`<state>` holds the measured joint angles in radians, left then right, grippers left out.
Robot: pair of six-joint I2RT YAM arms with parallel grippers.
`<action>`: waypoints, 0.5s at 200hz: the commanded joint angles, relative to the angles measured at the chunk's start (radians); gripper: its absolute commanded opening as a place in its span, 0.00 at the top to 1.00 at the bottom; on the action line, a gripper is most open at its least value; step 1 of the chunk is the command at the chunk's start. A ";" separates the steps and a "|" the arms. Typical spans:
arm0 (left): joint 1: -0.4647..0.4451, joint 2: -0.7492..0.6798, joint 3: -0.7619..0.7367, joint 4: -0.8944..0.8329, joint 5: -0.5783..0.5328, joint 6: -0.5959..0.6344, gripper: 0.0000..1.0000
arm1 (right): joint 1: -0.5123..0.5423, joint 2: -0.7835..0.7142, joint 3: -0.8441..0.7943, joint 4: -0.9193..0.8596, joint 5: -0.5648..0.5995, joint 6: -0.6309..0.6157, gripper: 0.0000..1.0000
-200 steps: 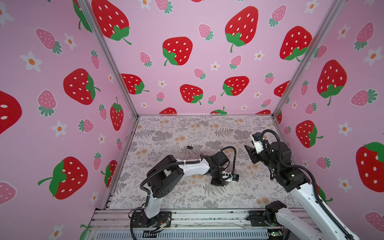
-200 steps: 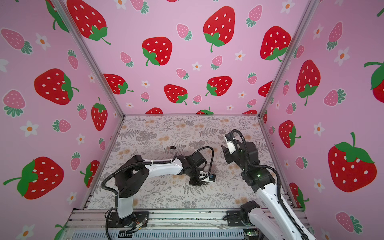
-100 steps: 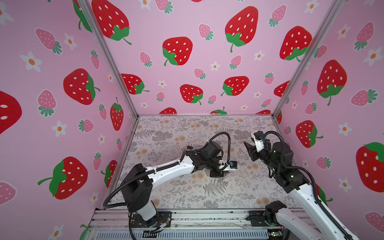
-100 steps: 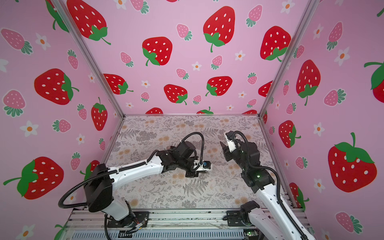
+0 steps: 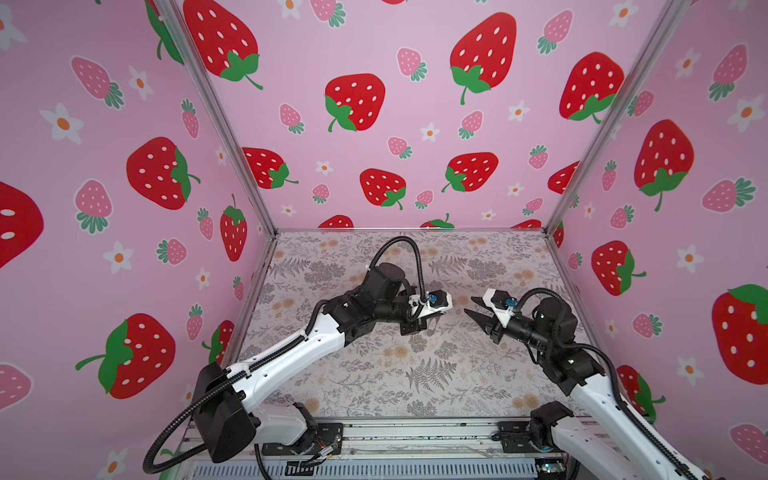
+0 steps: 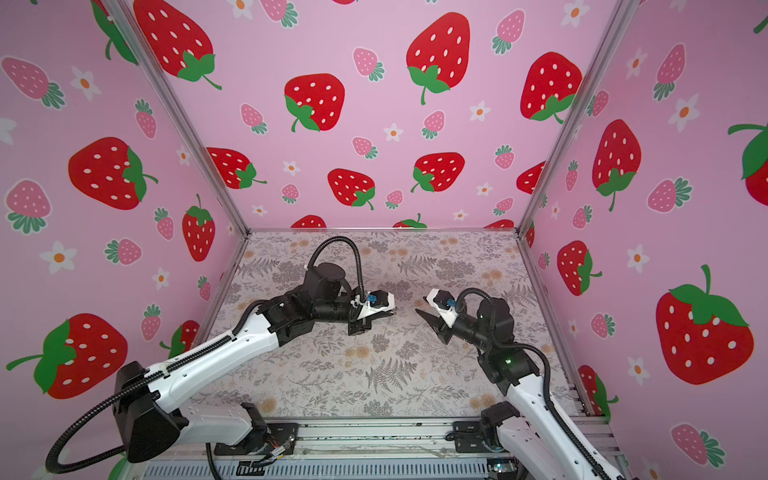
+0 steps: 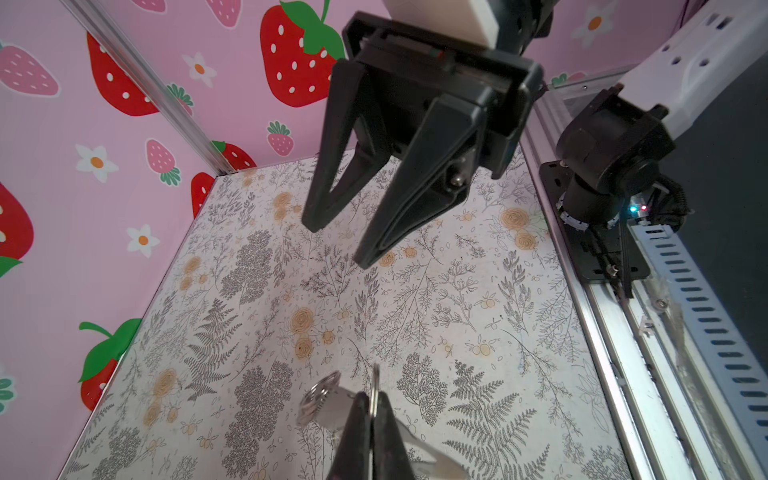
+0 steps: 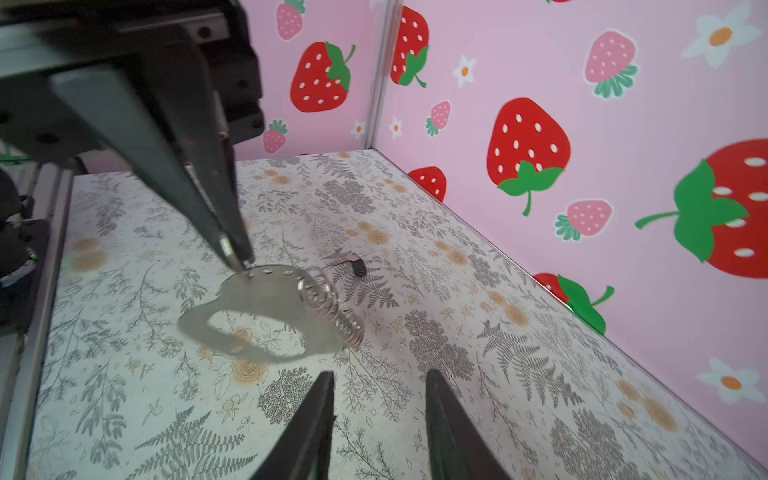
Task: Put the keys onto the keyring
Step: 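Lift the plate with the left gripper toward the right gripper while the right gripper approaches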
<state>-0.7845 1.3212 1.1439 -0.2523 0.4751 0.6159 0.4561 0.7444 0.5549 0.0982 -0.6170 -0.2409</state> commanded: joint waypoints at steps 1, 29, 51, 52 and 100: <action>0.015 -0.028 -0.004 0.049 0.028 -0.001 0.97 | 0.005 0.018 0.029 0.096 -0.168 -0.059 0.65; 0.021 -0.049 -0.036 0.130 0.016 0.006 0.98 | 0.028 0.062 0.046 0.177 -0.180 -0.038 0.71; 0.019 -0.062 -0.083 0.234 0.008 -0.004 0.97 | 0.055 0.106 0.076 0.192 -0.200 -0.034 0.73; 0.020 -0.062 -0.084 0.237 0.008 -0.004 0.97 | 0.055 0.109 0.081 0.192 -0.200 -0.034 0.73; 0.020 -0.059 -0.089 0.309 0.020 -0.016 0.98 | 0.093 0.159 0.113 0.233 -0.213 -0.017 0.77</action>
<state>-0.7666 1.2720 1.0542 -0.0410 0.4725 0.6014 0.5358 0.8989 0.6415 0.2813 -0.7872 -0.2562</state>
